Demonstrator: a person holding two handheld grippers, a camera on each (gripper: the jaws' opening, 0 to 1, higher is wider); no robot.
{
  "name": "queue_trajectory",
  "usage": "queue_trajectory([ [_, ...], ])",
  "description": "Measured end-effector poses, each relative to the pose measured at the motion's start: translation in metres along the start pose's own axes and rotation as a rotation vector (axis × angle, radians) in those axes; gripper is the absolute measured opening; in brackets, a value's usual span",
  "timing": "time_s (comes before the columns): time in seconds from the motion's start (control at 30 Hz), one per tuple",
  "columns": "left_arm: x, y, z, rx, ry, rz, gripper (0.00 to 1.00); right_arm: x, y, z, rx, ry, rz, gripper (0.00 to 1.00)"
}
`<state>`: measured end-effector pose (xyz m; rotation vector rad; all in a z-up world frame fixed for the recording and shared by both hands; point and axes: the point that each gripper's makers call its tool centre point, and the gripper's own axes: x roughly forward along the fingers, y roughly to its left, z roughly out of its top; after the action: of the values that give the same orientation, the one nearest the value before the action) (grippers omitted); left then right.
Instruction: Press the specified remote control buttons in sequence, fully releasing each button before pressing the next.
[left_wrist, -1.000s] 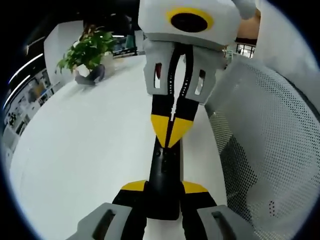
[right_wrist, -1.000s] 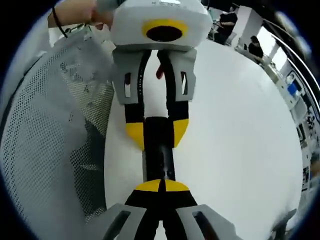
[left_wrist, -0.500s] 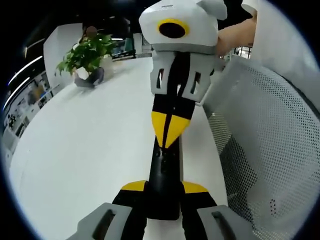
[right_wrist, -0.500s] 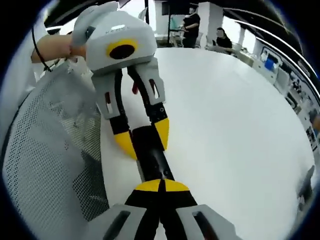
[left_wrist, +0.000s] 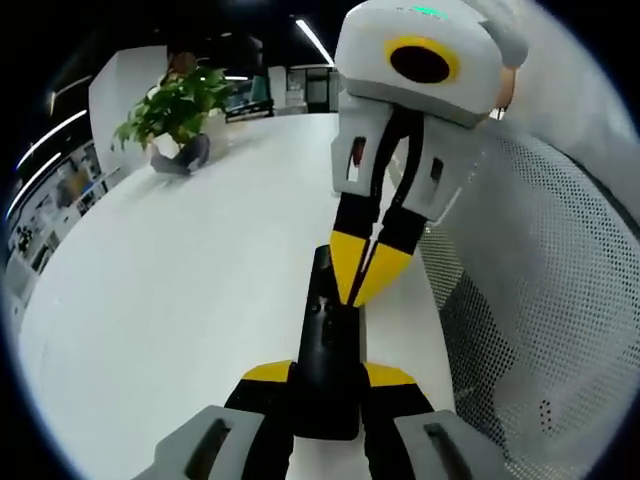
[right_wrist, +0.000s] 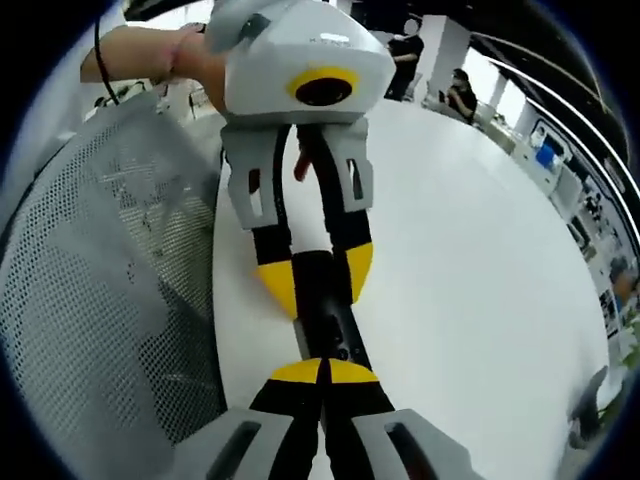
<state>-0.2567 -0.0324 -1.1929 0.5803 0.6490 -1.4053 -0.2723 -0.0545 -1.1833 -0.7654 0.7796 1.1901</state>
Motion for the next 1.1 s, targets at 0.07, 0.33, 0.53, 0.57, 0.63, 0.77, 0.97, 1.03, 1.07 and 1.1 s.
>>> queue_trajectory([
  [0.07,0.000,0.000,0.000,0.002,0.002,-0.002,0.24,0.000,0.000,0.000,-0.033,0.013,-0.017,0.00],
  [0.33,0.001,-0.001,0.000,0.008,0.008,-0.009,0.24,0.002,0.002,-0.001,-0.113,0.072,-0.024,0.00],
  [0.53,0.001,-0.001,0.001,0.015,0.010,-0.015,0.25,0.004,0.007,0.001,-0.100,0.053,0.009,0.00],
  [0.57,0.001,-0.002,0.001,0.018,0.012,-0.016,0.25,0.005,0.006,0.000,-0.103,0.061,0.002,0.00],
  [0.63,0.001,-0.002,0.001,0.020,0.018,-0.019,0.25,0.005,0.007,-0.001,-0.126,0.061,-0.009,0.00],
  [0.77,0.001,-0.002,0.001,0.022,0.017,-0.022,0.24,0.003,0.005,0.000,-0.017,0.011,0.004,0.00],
  [0.97,0.005,-0.015,0.002,0.078,0.004,-0.071,0.24,-0.008,0.004,0.001,0.170,-0.091,0.063,0.00],
  [1.03,0.005,-0.020,-0.001,0.064,0.020,-0.080,0.24,-0.014,0.004,0.000,0.158,-0.087,0.061,0.00],
  [1.07,0.007,-0.019,-0.001,0.070,0.020,-0.072,0.24,-0.014,0.005,0.000,0.151,-0.083,0.065,0.00],
  [1.1,0.007,-0.018,0.000,0.065,0.020,-0.067,0.24,-0.015,0.006,0.000,0.142,-0.078,0.067,0.00],
])
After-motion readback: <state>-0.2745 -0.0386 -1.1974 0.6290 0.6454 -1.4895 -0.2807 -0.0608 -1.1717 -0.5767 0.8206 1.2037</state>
